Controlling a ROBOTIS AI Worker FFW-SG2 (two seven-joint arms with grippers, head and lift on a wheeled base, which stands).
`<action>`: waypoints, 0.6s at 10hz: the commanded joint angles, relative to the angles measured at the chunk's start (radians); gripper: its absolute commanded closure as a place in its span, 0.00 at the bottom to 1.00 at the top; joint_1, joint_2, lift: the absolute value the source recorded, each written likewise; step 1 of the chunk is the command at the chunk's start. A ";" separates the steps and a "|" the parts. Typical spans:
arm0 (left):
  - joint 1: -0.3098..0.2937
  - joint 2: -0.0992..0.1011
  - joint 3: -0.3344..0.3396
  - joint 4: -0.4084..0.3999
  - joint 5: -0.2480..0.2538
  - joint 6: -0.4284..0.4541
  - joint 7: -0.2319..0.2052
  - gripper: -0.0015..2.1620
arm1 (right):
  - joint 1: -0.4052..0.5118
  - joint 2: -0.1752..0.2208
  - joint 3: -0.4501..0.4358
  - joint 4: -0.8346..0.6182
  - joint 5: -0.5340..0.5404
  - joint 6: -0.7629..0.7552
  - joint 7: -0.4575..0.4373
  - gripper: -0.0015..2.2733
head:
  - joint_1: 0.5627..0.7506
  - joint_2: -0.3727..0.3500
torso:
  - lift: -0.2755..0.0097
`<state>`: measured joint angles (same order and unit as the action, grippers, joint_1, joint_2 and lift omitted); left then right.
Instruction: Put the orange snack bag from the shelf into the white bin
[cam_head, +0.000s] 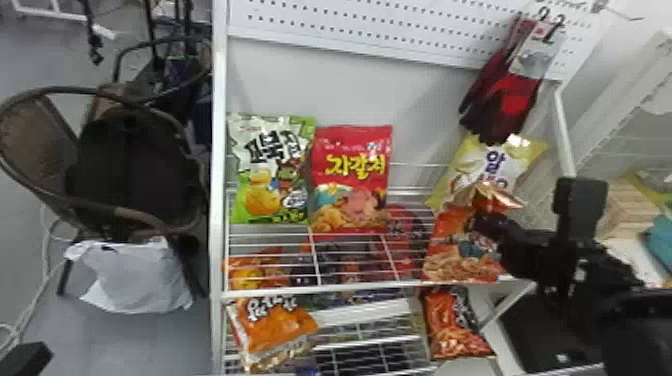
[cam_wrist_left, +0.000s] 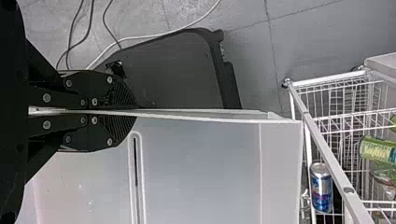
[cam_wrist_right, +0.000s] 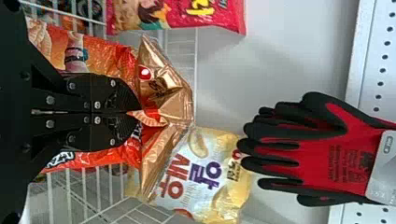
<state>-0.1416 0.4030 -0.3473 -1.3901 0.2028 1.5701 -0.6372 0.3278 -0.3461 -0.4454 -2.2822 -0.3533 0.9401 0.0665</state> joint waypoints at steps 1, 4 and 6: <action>-0.018 -0.006 -0.013 0.011 0.001 0.001 -0.001 0.99 | 0.066 0.019 -0.021 -0.062 -0.010 0.026 0.021 0.97 | 0.70 0.08 | 0.97; -0.019 -0.004 -0.016 0.011 0.001 0.001 -0.001 0.99 | 0.171 0.050 -0.047 -0.181 -0.058 0.130 0.058 0.96 | 0.70 0.10 | 0.97; -0.033 -0.009 -0.028 0.019 0.003 0.001 -0.001 0.99 | 0.226 0.072 -0.055 -0.264 -0.075 0.207 0.064 0.96 | 0.70 0.13 | 0.97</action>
<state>-0.1703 0.3968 -0.3713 -1.3740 0.2048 1.5701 -0.6378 0.5359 -0.2810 -0.4957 -2.5195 -0.4190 1.1179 0.1309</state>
